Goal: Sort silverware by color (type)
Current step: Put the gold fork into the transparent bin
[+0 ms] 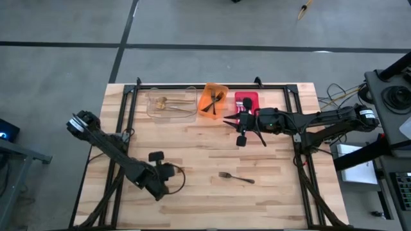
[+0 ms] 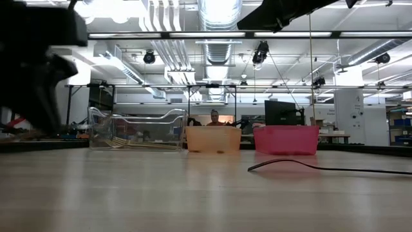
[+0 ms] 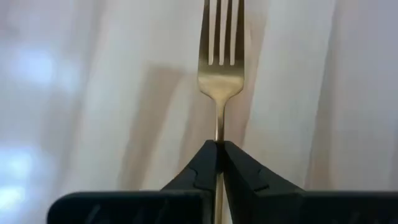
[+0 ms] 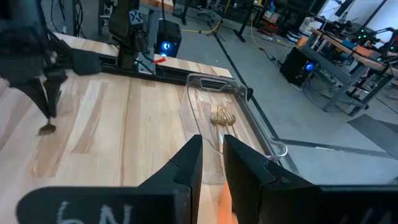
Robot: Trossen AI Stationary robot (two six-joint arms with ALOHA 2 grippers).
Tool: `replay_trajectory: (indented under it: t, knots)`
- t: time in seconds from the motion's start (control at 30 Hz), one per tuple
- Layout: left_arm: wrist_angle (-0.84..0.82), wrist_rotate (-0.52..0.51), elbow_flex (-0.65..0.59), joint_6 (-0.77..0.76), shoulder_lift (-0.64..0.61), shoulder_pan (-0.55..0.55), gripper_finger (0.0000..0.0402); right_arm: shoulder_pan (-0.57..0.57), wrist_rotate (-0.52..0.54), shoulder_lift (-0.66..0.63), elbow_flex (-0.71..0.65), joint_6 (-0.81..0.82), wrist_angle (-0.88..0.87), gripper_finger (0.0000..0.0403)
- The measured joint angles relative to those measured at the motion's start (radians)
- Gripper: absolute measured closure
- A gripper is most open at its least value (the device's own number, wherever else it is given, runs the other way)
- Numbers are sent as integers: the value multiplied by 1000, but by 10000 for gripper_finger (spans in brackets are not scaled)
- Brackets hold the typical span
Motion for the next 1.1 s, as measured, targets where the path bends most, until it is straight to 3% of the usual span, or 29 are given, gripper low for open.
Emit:
replay_trajectory:
  t: [0.17, 0.33, 0.47, 0.63, 0.8, 1.1]
  knots:
    - [-7, -56, 29, 143, -55, 80, 401, 0, 0, 0, 0, 0, 24, 346]
    - [-24, -51, 55, 362, -62, 149, 401, 0, -1, 0, 0, 0, 24, 346]
    - [-21, -107, 68, 530, -62, 219, 401, 0, -2, 0, 0, 0, 24, 346]
    - [40, -373, 87, 669, -63, 303, 401, 0, -3, 0, 0, 0, 25, 346]
    - [147, -597, 142, 693, -65, 380, 401, 0, -25, 0, 0, -6, 52, 346]
    - [228, -777, 318, 721, -66, 478, 402, 0, -105, 3, -1, -15, 170, 346]
